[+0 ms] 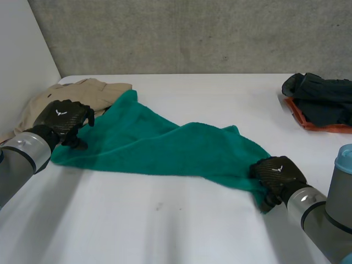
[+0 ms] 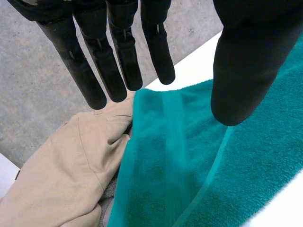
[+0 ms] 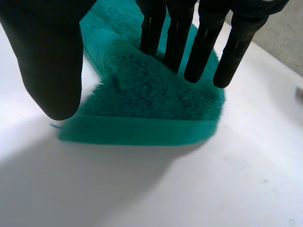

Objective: Fold the laundry.

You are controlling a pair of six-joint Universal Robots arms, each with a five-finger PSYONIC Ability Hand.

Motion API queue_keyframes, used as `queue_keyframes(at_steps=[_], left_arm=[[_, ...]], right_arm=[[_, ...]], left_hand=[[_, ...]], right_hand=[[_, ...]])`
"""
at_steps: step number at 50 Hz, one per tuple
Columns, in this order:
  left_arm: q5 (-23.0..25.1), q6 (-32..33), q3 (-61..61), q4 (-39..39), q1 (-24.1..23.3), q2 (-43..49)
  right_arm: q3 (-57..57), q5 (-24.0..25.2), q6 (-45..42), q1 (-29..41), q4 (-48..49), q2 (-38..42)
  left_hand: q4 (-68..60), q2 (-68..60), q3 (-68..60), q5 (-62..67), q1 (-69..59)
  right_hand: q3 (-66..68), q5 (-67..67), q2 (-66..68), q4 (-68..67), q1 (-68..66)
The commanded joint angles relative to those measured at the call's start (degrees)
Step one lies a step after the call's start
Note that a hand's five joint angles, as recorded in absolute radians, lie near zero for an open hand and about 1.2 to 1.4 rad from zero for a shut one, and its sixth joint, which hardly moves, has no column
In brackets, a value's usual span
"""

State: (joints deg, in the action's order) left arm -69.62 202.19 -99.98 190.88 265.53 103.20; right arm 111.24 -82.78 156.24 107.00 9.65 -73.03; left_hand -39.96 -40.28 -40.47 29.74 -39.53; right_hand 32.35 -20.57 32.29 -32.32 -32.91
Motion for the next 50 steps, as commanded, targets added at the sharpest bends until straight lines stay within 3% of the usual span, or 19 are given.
queue_keyframes(at_steps=[1,5,8,16,23,31,39,43,46,50], left_arm=[[-0.1,-0.1,0.6,0.3,0.2,0.2],[-0.1,-0.1,0.5,0.3,0.2,0.6],[-0.1,-0.1,0.3,0.3,0.2,1.6],[-0.1,0.5,-0.3,0.2,0.3,5.2],[0.1,0.8,-0.2,0.1,2.0,8.5],[3.3,10.1,1.0,0.3,5.9,14.5],[3.0,15.4,3.8,0.2,6.3,19.6],[3.0,15.2,4.9,0.3,6.2,20.0],[2.9,15.0,5.7,0.3,6.0,20.0],[2.7,14.0,5.8,1.6,5.3,18.9]], right_arm=[[0.3,2.0,2.6,0.7,2.3,0.5],[-0.1,1.4,1.8,0.8,5.6,1.9],[-0.1,1.2,0.6,0.7,9.0,3.1],[-1.1,1.2,-0.4,0.2,9.2,-2.4],[-1.6,1.5,-1.0,0.0,5.0,-8.4],[-1.7,1.7,-1.5,0.0,4.6,-8.4],[-1.5,1.6,-1.5,0.1,4.8,-7.5],[-1.6,1.6,-1.5,0.1,4.9,-7.2],[-1.6,1.5,-1.5,0.1,5.0,-7.1],[-1.9,1.5,-1.6,0.0,4.9,-7.2]], left_hand=[[-3.9,-3.6,-3.4,4.1,-4.3],[-3.4,-3.1,-2.9,3.6,-3.8],[-3.1,-2.7,-2.5,3.3,-3.5],[11.6,11.9,12.1,-11.3,11.1],[12.3,12.6,12.8,-12.0,11.8],[10.2,10.6,10.7,-10.0,9.8],[-0.7,-0.4,-0.2,0.9,-1.1],[-15.6,-15.3,-15.1,15.8,-16.1],[-39.8,-39.5,-39.3,40.0,-40.3],[-40.0,-39.7,-39.5,40.3,-40.5]], right_hand=[[2.5,-4.2,2.5,-2.5,-1.9],[9.3,-11.1,9.4,-9.4,-8.8],[47.6,-49.3,47.6,-47.6,-47.0],[47.7,-49.4,47.7,-47.7,-47.1],[47.7,-49.4,47.7,-47.7,-47.1],[47.7,-49.4,47.7,-47.7,-47.1],[47.7,-49.4,47.7,-47.7,-47.1],[47.7,-49.4,47.7,-47.7,-47.1],[47.7,-49.4,47.7,-47.7,-47.1],[47.7,-49.4,47.7,-47.7,-47.1]])
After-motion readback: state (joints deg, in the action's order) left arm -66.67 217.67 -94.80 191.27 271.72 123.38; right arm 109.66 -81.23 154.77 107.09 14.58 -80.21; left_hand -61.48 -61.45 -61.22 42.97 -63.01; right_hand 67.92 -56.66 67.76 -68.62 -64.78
